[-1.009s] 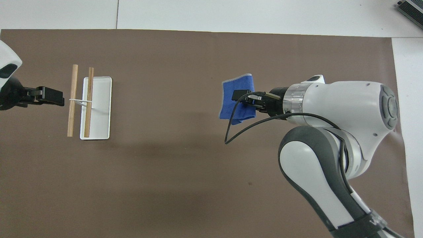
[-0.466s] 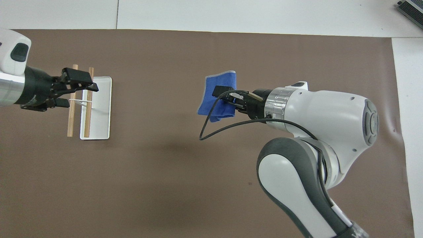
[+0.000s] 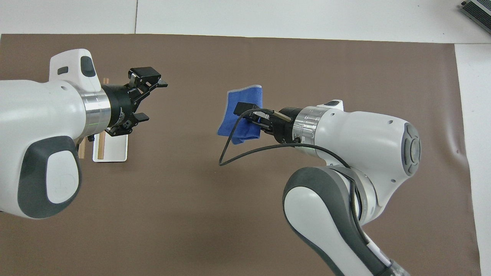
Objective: Right arm passes towel to left arm to hang
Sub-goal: 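Hold the towel with the right gripper while the left gripper reaches it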
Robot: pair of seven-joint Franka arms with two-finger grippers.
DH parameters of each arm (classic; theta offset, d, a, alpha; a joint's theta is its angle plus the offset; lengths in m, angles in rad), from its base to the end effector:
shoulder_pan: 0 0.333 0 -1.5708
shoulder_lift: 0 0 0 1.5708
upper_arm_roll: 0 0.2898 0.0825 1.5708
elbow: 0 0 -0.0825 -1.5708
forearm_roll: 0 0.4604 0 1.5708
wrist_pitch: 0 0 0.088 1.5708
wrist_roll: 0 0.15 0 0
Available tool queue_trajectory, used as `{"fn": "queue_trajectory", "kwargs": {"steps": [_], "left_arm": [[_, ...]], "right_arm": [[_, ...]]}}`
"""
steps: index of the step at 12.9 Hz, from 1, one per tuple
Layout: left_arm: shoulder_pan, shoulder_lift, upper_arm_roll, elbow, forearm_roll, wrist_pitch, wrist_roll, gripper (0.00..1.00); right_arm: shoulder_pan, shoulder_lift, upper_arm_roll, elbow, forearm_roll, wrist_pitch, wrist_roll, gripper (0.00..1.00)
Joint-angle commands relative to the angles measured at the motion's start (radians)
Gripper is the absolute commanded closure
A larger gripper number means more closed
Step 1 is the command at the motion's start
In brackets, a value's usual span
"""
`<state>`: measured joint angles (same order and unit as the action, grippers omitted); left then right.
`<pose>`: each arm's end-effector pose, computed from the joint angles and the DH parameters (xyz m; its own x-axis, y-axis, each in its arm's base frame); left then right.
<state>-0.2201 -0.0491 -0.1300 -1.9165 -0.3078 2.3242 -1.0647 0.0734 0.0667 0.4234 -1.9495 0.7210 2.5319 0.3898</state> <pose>0.6319 -0.2475 0.4769 0.6520 0.7567 -0.0487 0.6729 -0.5478 0.4972 0.6161 0.3412 0.4131 0.9156 -0.3999 0.0415 -0.2654 -0.6786 -0.6849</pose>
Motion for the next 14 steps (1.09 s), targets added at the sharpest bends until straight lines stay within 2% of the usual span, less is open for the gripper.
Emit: {"fn": "queue_trajectory", "kwargs": {"steps": [1,6,10,14], "left_arm": [[-0.063,-0.026,0.015,-0.09,-0.022,0.143,-0.166,0.0],[-0.156,0.02,0.015,-0.099,-0.021,0.21,-0.368,0.0],[-0.208,0.02,0.015,-0.101,-0.083,0.211,-0.388,0.0],[-0.277,0.02,0.015,-0.148,-0.085,0.257,-0.446,0.0]], "right_arm": [[-0.006,0.004,0.011,0.004,0.021,0.004,0.018,1.0],[-0.006,0.004,0.009,0.003,0.021,0.002,0.018,1.0],[-0.006,0.002,0.009,0.003,0.021,0.001,0.018,1.0],[-0.006,0.001,0.009,0.0,0.021,-0.001,0.018,1.0]]}}
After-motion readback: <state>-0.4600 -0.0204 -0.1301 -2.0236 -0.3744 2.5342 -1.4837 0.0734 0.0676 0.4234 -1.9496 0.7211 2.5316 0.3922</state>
